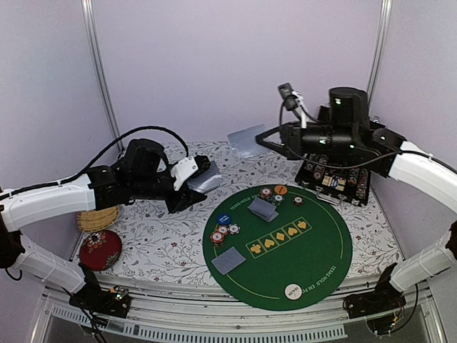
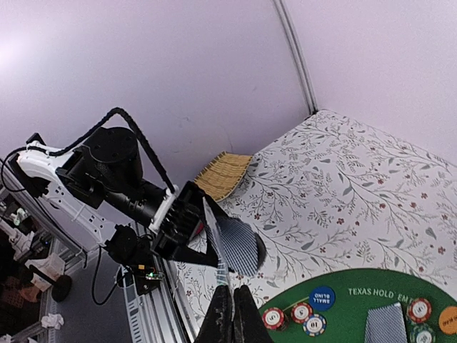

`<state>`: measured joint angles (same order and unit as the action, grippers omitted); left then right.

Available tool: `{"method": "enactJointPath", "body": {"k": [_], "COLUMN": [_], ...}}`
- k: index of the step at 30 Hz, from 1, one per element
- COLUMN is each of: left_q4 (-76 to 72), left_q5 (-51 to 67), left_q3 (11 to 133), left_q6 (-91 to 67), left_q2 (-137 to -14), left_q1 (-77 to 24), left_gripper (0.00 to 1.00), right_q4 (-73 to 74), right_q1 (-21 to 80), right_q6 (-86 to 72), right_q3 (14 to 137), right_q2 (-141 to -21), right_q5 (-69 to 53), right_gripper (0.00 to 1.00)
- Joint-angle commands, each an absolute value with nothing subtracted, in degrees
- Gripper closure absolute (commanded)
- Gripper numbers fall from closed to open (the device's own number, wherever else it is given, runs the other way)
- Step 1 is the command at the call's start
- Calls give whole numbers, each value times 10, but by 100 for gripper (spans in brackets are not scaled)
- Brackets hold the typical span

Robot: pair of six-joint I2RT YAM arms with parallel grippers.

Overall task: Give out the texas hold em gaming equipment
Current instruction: Pick up the poker card from the face-down deck piles, then distribute the poker card in the small blind area.

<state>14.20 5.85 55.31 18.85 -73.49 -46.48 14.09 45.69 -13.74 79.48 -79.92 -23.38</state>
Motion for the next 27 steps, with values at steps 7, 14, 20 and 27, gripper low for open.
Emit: {"method": "enactJointPath", "body": {"k": [7, 14, 20, 27], "left_q4": [126, 127, 128, 128], "left_q5": [59, 58, 56, 54], "left_q3": [551, 550, 549, 549], "left_q6": [187, 187, 188, 188], "left_q2": [-719, -718, -718, -721], "left_q1": [-463, -463, -463, -463], "left_gripper": [55, 55, 55, 55], "right_q4": [65, -67, -88, -85], "right_q1": [435, 503, 509, 510], "right_q6": [-309, -361, -369, -371], "right_q3": [522, 526, 560, 572], "right_q2": [-796, -981, -1075, -1107], "right_q5": [-378, -464, -499, -490], "right_gripper": [98, 98, 98, 98]}}
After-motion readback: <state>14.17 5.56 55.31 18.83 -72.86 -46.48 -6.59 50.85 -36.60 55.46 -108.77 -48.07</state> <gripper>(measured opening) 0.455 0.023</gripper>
